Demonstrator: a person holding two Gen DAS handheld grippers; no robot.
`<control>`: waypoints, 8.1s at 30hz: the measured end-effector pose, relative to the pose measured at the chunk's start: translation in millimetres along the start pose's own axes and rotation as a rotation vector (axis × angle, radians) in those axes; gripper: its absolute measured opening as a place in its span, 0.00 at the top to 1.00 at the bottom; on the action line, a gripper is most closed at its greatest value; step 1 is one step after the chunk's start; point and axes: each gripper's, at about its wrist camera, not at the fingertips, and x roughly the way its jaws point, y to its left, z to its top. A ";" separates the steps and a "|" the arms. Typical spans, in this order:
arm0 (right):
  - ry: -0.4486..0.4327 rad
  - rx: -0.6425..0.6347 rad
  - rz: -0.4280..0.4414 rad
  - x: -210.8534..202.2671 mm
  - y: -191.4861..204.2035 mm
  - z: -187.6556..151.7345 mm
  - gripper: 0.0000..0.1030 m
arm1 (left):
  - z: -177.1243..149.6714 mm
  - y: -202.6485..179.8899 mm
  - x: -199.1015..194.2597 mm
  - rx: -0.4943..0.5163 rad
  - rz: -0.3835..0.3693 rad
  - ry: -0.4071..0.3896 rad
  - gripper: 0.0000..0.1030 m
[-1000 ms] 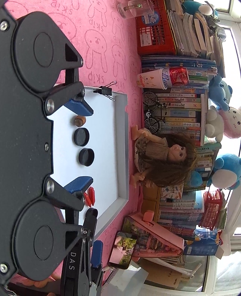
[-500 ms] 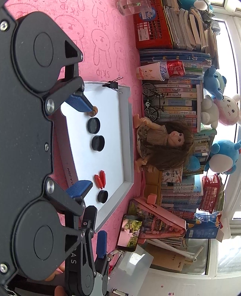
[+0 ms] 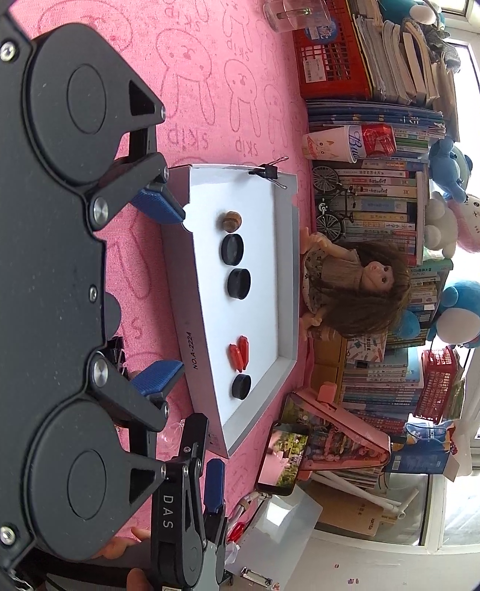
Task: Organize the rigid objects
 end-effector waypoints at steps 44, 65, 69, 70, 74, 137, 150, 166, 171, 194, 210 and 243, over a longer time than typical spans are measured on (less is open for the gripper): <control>0.026 0.032 -0.022 -3.1 5.2 -25.8 0.53 | -41.0 -20.4 -4.6 0.098 0.029 0.035 0.67; -0.022 -0.008 -0.026 -12.3 16.8 -15.5 0.70 | -16.6 -6.1 -12.5 0.006 0.040 -0.016 0.71; -0.043 -0.038 -0.039 -14.7 21.7 -8.6 0.70 | -3.0 -4.2 -14.5 -0.006 0.040 -0.052 0.71; -0.049 -0.040 -0.039 -14.8 22.2 -6.8 0.70 | 0.4 -3.8 -14.0 -0.004 0.043 -0.062 0.71; -0.068 -0.045 -0.044 -11.9 22.1 2.8 0.70 | 14.4 -0.8 -9.0 -0.010 0.056 -0.086 0.71; 0.076 0.041 -0.081 93.2 -4.2 48.2 0.38 | 57.8 24.8 99.8 -0.061 0.138 0.007 0.53; 0.030 0.076 -0.035 59.3 -8.1 48.0 0.17 | 57.4 13.2 62.8 -0.015 0.083 -0.065 0.22; -0.012 0.079 -0.009 21.1 -7.1 35.1 0.10 | 37.6 2.6 17.6 -0.005 0.016 -0.088 0.18; -0.023 0.064 -0.015 10.5 -3.7 26.5 0.10 | 25.8 1.5 7.0 -0.009 0.009 -0.093 0.17; 0.001 0.045 0.003 -8.7 5.7 -4.1 0.06 | -20.0 3.9 -15.4 -0.030 -0.037 -0.023 0.17; 0.027 0.060 -0.013 -13.2 3.5 -19.7 0.06 | -43.6 -7.0 -26.4 -0.023 -0.096 0.025 0.22; 0.031 0.099 0.039 -29.8 -2.2 -34.3 0.06 | -46.6 -37.3 -15.2 0.061 -0.060 0.021 0.70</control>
